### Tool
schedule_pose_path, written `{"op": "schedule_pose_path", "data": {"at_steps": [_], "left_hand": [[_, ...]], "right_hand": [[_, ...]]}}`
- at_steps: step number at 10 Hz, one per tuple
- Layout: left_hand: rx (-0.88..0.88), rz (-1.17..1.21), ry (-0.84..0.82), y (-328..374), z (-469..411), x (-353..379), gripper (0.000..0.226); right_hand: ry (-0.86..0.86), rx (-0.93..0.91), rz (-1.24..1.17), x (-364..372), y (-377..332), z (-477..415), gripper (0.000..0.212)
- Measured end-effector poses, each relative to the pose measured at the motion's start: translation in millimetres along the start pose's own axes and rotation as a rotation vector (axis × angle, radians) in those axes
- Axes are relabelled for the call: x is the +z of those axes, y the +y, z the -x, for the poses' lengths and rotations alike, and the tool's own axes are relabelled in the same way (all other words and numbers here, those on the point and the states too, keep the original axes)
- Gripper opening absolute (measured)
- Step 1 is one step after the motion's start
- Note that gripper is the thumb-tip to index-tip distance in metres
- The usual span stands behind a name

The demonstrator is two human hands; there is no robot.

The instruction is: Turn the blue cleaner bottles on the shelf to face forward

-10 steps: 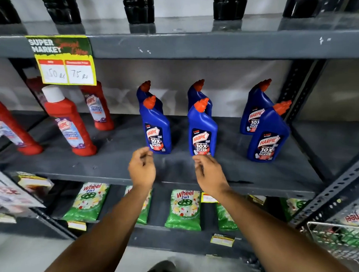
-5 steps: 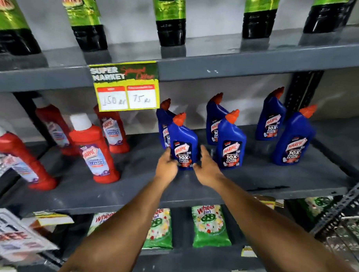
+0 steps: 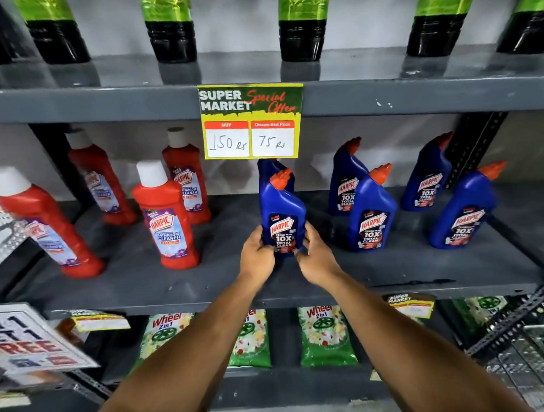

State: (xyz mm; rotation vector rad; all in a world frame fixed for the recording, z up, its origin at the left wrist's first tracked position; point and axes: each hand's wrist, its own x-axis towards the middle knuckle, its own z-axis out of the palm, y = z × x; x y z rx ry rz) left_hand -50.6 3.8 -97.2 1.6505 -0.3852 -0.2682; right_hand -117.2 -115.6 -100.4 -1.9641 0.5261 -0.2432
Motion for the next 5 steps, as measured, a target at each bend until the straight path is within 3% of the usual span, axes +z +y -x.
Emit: {"op": "schedule_pose_path", "data": {"at_steps": [5], "left_hand": [[-0.007, 0.045, -0.005, -4.4, -4.0, -1.6, 0.062]], "right_hand": [[0.028, -0.030, -0.051, 4.4, -1.1, -2.7, 0.074]]}}
